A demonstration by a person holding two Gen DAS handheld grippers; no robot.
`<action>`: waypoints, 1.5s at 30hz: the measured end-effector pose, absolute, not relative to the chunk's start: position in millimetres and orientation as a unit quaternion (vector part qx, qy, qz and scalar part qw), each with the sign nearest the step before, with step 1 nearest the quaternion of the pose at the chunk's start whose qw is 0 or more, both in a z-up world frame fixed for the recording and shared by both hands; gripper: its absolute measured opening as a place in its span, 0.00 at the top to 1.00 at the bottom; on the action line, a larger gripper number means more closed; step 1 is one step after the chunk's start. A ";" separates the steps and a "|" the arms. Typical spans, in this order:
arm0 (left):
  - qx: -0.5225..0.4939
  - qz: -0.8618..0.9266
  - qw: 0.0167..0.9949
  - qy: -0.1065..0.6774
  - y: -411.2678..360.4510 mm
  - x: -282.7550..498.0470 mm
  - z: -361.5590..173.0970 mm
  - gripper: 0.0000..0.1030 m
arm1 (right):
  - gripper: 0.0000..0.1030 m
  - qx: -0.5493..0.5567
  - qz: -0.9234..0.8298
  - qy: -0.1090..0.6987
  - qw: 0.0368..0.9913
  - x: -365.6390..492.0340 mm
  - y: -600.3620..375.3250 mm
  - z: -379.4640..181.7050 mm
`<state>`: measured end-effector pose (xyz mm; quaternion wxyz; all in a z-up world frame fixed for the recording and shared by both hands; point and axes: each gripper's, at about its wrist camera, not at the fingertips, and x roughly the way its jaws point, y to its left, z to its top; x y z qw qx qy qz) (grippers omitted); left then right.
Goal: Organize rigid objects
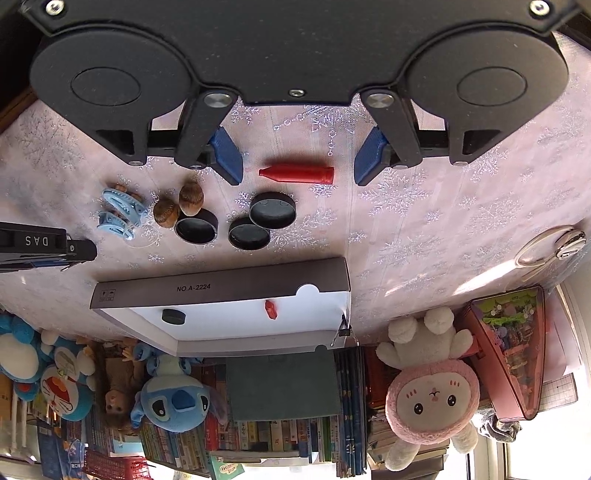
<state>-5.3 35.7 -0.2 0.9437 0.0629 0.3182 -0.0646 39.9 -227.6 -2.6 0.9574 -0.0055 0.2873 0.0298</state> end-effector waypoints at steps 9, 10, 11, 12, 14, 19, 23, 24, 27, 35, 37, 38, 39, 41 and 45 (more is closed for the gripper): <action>0.069 -0.064 0.944 0.316 32.1 -5.7 2.8 0.59 | 0.63 -0.019 0.036 0.290 0.956 40.9 -225.0 -2.3; 0.068 -0.065 0.944 0.315 32.4 -5.7 4.1 0.59 | 0.64 -0.028 0.036 0.290 0.956 40.3 -223.4 -1.8; 0.066 -0.065 0.945 0.314 32.9 -5.6 5.9 0.59 | 0.64 -0.034 0.038 0.289 0.956 39.8 -221.9 -0.6; 0.063 -0.065 0.946 0.312 34.0 -5.2 8.7 0.59 | 0.64 -0.035 0.041 0.289 0.956 39.3 -222.0 0.5; 0.054 -0.066 0.947 0.308 36.4 -3.9 14.0 0.59 | 0.64 -0.033 0.044 0.288 0.956 39.1 -222.1 3.6; 0.028 -0.073 0.947 0.311 43.6 7.8 30.4 0.59 | 0.64 -0.005 0.046 0.288 0.956 43.5 -229.1 14.3; -0.001 -0.078 0.947 0.313 50.4 24.0 45.7 0.59 | 0.64 0.024 0.052 0.294 0.954 51.5 -236.1 25.0; -0.005 -0.080 0.947 0.311 51.3 28.4 50.0 0.59 | 0.64 0.029 0.054 0.295 0.954 53.5 -237.2 28.1; -0.014 -0.084 0.945 0.315 52.0 45.9 60.7 0.59 | 0.64 0.037 0.059 0.292 0.954 60.5 -239.0 38.2; -0.031 -0.093 0.940 0.325 42.1 100.8 81.8 0.59 | 0.64 0.050 0.066 0.311 0.947 101.1 -239.5 59.9; -0.033 -0.098 0.937 0.334 37.7 117.0 84.5 0.59 | 0.64 0.056 0.066 0.321 0.943 112.7 -239.8 63.4; -0.032 -0.097 0.935 0.338 35.3 125.5 85.4 0.59 | 0.64 0.058 0.065 0.328 0.941 121.0 -239.4 65.4; -0.031 -0.095 0.935 0.341 33.9 132.2 85.9 0.59 | 0.64 0.060 0.064 0.333 0.939 127.9 -239.6 66.9; -0.031 -0.089 0.930 0.356 28.8 154.4 84.8 0.59 | 0.64 0.064 0.063 0.344 0.935 141.6 -239.7 69.4; -0.049 -0.075 0.913 0.399 22.9 195.6 74.8 0.59 | 0.64 0.071 0.055 0.363 0.927 167.3 -239.1 72.5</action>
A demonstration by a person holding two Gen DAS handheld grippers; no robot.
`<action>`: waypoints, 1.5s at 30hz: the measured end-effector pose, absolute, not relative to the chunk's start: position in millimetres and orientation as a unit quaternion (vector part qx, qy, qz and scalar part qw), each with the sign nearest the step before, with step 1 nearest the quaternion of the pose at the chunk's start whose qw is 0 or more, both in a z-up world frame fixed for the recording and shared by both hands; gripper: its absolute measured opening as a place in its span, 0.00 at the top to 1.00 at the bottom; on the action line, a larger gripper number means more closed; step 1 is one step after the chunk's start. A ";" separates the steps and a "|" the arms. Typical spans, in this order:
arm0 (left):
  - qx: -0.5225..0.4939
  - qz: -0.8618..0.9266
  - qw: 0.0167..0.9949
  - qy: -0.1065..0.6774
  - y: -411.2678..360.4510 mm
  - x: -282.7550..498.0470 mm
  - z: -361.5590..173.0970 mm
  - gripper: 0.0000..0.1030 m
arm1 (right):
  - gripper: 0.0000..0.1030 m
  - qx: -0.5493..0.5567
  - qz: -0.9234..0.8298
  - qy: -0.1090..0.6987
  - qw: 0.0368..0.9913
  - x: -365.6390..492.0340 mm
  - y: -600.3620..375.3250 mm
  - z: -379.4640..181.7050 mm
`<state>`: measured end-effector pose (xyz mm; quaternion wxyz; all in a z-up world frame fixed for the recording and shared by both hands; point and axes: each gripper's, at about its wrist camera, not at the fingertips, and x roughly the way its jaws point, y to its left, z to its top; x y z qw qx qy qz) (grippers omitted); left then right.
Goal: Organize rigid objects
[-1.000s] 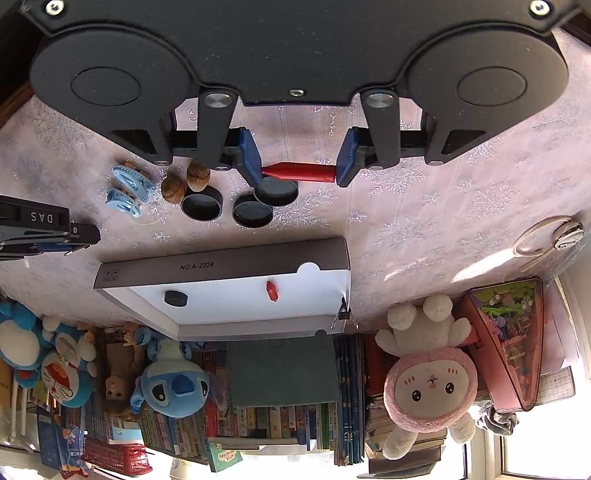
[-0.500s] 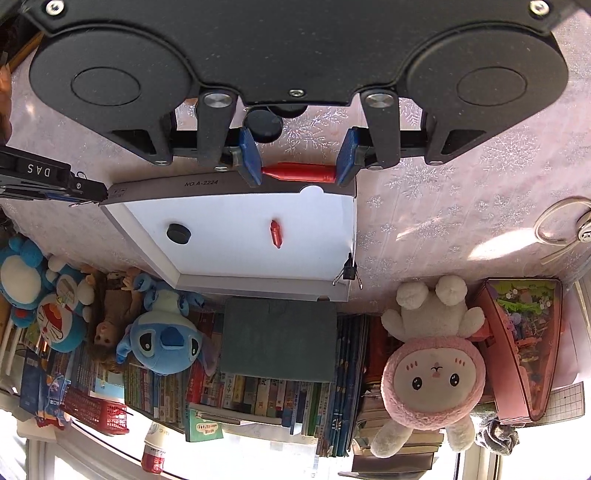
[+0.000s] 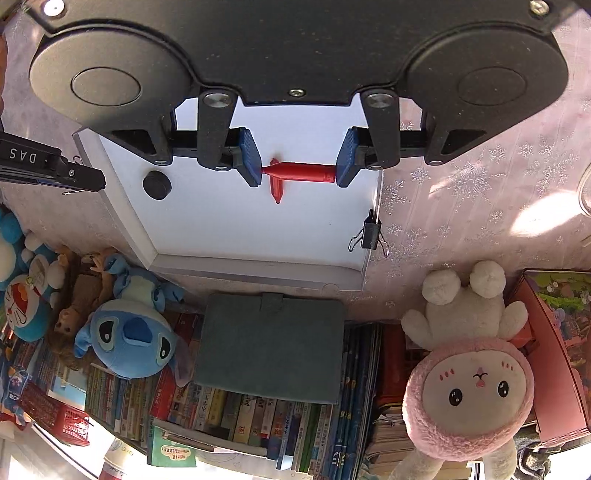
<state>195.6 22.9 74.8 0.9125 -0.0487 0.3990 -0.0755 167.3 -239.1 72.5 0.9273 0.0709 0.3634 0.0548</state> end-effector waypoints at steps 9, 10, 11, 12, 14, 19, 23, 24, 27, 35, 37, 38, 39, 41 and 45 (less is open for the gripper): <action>-0.114 -0.035 0.878 0.463 21.2 243.4 42.3 0.59 | 0.64 0.089 0.028 0.395 0.914 205.3 -236.6 59.1; -0.126 -0.032 0.874 0.467 21.8 246.7 39.4 0.59 | 0.64 0.089 0.026 0.396 0.913 207.1 -236.1 57.9; -0.133 -0.031 0.872 0.470 22.3 248.9 37.6 0.59 | 0.64 0.089 0.024 0.398 0.913 210.1 -235.3 56.5; -0.138 -0.028 0.870 0.471 22.6 251.4 35.5 0.59 | 0.64 0.089 0.021 0.398 0.913 212.5 -234.9 55.7; -0.133 -0.021 0.871 0.472 21.5 255.0 33.7 0.59 | 0.64 0.090 0.015 0.400 0.912 218.3 -234.7 54.3; -0.091 -0.009 0.881 0.464 14.2 259.7 33.6 0.59 | 0.64 0.086 0.014 0.400 0.912 230.3 -233.4 49.5; -0.076 -0.008 0.883 0.464 12.7 261.3 31.8 0.59 | 0.64 0.088 0.028 0.405 0.910 232.8 -229.7 45.4; -0.067 -0.008 0.884 0.463 11.6 260.8 30.9 0.59 | 0.64 0.085 0.032 0.405 0.910 232.2 -227.9 44.3; -0.044 -0.005 0.888 0.458 8.6 258.9 28.7 0.59 | 0.64 0.066 0.039 0.404 0.912 230.3 -221.6 42.3; -0.033 -0.007 0.887 0.460 8.9 257.1 24.7 0.59 | 0.63 0.051 0.011 0.403 0.914 233.0 -224.4 43.0; -0.030 -0.008 0.888 0.458 8.5 256.8 23.9 0.59 | 0.63 0.055 0.006 0.406 0.912 233.2 -226.9 42.0; -0.028 -0.008 0.889 0.457 8.0 256.5 24.0 0.59 | 0.63 0.058 0.005 0.408 0.911 233.0 -228.5 40.7; -0.025 -0.009 0.890 0.456 7.7 256.1 24.0 0.59 | 0.63 0.061 0.007 0.410 0.910 232.7 -229.5 39.7; -0.022 -0.010 0.890 0.454 6.6 255.7 23.8 0.59 | 0.63 0.066 0.008 0.412 0.909 232.4 -230.4 38.4; -0.017 -0.014 0.891 0.453 6.5 255.1 22.8 0.59 | 0.63 0.054 -0.002 0.409 0.911 231.3 -230.3 38.5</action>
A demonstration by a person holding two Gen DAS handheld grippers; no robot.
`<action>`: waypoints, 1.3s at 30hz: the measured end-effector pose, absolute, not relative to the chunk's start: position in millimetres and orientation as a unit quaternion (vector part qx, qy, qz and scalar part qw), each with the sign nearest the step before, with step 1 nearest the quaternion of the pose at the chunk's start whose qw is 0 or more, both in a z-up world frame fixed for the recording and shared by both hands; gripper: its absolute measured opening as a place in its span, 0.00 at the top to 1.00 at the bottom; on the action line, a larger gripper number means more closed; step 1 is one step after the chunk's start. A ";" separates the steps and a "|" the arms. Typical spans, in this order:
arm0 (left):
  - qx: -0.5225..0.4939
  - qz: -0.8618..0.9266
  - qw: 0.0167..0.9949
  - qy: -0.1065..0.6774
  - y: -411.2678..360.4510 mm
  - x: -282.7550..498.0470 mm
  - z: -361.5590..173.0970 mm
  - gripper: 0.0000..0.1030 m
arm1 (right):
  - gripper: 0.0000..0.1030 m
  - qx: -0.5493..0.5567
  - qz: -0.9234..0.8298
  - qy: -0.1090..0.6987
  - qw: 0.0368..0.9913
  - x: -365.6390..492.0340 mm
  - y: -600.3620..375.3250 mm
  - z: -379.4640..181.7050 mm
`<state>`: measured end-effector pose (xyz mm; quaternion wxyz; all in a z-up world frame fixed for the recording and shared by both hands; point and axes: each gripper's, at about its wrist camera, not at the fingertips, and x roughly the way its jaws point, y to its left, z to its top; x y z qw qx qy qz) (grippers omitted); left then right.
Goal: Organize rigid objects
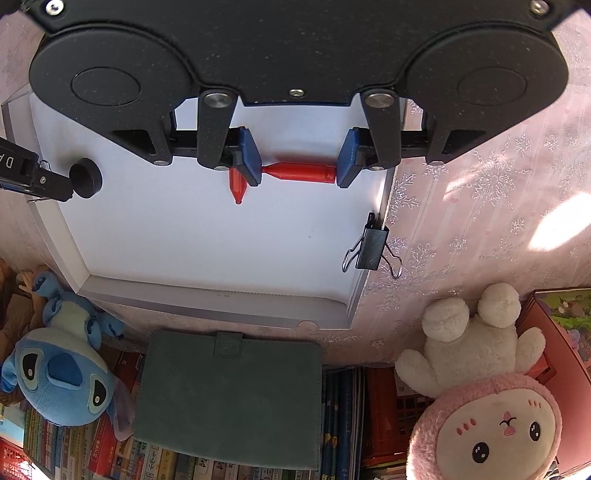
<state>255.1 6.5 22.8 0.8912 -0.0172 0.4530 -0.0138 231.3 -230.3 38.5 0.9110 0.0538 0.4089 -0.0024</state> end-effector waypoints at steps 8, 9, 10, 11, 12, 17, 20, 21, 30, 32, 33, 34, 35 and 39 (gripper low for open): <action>-0.012 -0.017 0.892 0.451 5.6 254.1 22.8 0.58 | 0.63 0.064 -0.007 0.413 0.909 231.8 -236.2 35.6; -0.012 -0.018 0.892 0.451 5.5 253.9 22.8 0.58 | 0.63 0.066 -0.006 0.413 0.908 232.0 -236.8 35.0; -0.013 -0.019 0.893 0.450 5.7 253.8 22.8 0.57 | 0.63 0.068 -0.006 0.414 0.908 232.3 -237.1 34.2; -0.014 -0.020 0.892 0.450 5.9 253.9 22.8 0.57 | 0.62 0.070 -0.007 0.415 0.907 232.5 -237.5 33.2; -0.014 -0.021 0.892 0.450 5.9 253.9 22.9 0.55 | 0.60 0.071 -0.006 0.415 0.907 232.4 -237.8 32.8; -0.014 -0.025 0.892 0.451 4.7 253.8 22.7 0.52 | 0.60 0.078 -0.004 0.413 0.907 231.5 -239.6 32.0; -0.013 -0.025 0.892 0.450 3.7 253.6 23.0 0.51 | 0.60 0.079 -0.006 0.412 0.908 231.4 -240.2 32.0; -0.015 -0.026 0.892 0.451 3.9 253.6 23.3 0.50 | 0.60 0.079 -0.006 0.411 0.908 231.1 -240.5 32.1; -0.015 -0.031 0.895 0.446 6.5 248.5 28.1 0.35 | 0.46 0.081 -0.002 0.396 0.915 225.8 -241.9 41.5; -0.014 -0.033 0.896 0.442 6.7 246.4 31.0 0.33 | 0.44 0.082 0.000 0.394 0.916 223.9 -241.9 43.2; -0.013 -0.035 0.897 0.439 6.8 244.8 32.7 0.31 | 0.43 0.082 0.001 0.393 0.916 223.1 -241.8 43.7; -0.012 -0.037 0.898 0.438 7.1 243.5 34.1 0.30 | 0.42 0.082 0.002 0.392 0.917 221.6 -241.9 44.4; -0.011 -0.038 0.899 0.436 7.3 242.1 35.6 0.29 | 0.42 0.081 0.003 0.390 0.917 220.0 -241.6 45.1; -0.005 -0.040 0.902 0.429 7.5 234.9 41.0 0.26 | 0.39 0.076 0.010 0.384 0.920 212.4 -240.5 48.3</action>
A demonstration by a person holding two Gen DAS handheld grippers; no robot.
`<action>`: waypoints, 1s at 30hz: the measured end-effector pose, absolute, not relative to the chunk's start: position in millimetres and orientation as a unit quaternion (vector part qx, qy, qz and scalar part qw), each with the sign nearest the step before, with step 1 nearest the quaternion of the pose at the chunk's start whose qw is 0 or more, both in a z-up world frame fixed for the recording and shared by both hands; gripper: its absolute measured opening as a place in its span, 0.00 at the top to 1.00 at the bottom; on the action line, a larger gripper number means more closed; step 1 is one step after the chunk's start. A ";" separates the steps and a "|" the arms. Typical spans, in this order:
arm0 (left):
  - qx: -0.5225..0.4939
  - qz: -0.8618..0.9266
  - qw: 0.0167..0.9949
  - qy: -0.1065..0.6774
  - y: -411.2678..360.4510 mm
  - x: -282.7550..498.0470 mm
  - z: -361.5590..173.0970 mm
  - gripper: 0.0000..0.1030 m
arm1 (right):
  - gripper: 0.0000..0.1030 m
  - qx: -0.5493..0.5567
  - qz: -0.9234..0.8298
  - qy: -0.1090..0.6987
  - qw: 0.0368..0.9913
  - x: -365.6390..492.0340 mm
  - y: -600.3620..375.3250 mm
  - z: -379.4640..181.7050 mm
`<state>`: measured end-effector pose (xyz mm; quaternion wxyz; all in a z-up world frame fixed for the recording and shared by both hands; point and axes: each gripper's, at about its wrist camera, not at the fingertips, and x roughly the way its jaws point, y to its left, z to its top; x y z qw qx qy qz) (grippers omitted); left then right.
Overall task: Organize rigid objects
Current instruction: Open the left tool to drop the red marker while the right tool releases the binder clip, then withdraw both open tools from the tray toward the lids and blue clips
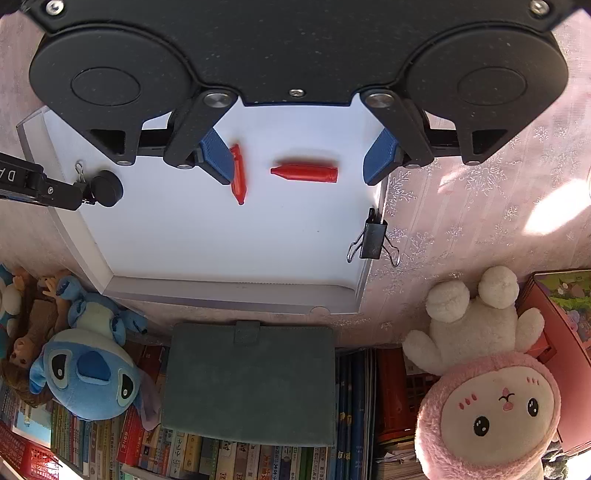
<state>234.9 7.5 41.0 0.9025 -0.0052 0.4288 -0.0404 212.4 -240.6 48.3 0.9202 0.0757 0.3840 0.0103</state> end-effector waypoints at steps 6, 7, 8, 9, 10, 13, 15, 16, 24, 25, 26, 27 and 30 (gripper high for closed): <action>0.005 -0.045 0.907 0.418 7.2 218.9 46.8 0.24 | 0.34 0.062 0.027 0.371 0.926 196.2 -236.7 54.0; 0.004 -0.048 0.908 0.417 7.0 215.3 47.7 0.24 | 0.33 0.060 0.029 0.369 0.927 193.9 -236.0 54.7; 0.003 -0.050 0.908 0.416 7.0 212.3 48.6 0.24 | 0.33 0.058 0.032 0.366 0.928 190.3 -235.2 55.7; 0.002 -0.052 0.908 0.415 6.9 210.0 49.5 0.24 | 0.32 0.055 0.035 0.365 0.929 187.3 -234.2 56.7; 0.002 -0.055 0.909 0.413 7.3 206.6 50.6 0.24 | 0.32 0.052 0.039 0.362 0.930 183.6 -233.1 57.8; 0.006 -0.060 0.912 0.405 6.9 194.6 54.3 0.23 | 0.27 0.044 0.046 0.354 0.933 173.7 -230.5 60.0; 0.008 -0.064 0.914 0.399 6.6 187.6 55.9 0.23 | 0.25 0.038 0.052 0.348 0.935 166.4 -228.4 60.7; 0.010 -0.067 0.915 0.397 6.2 183.5 56.6 0.22 | 0.24 0.035 0.055 0.345 0.936 162.9 -227.3 60.9; 0.009 -0.084 0.918 0.387 6.2 154.4 58.7 0.21 | 0.22 0.020 0.078 0.331 0.940 137.8 -218.5 61.6; 0.008 -0.085 0.918 0.386 6.7 150.6 58.7 0.21 | 0.21 0.018 0.080 0.328 0.941 134.9 -217.5 61.9; 0.007 -0.087 0.919 0.385 7.3 146.9 58.7 0.21 | 0.21 0.015 0.082 0.325 0.942 130.6 -216.3 62.2; 0.006 -0.089 0.920 0.383 8.2 142.7 58.6 0.20 | 0.20 0.013 0.084 0.324 0.942 128.2 -215.8 62.2; 0.011 -0.091 0.923 0.374 9.8 130.9 57.3 0.19 | 0.19 0.005 0.093 0.318 0.944 117.1 -213.6 61.6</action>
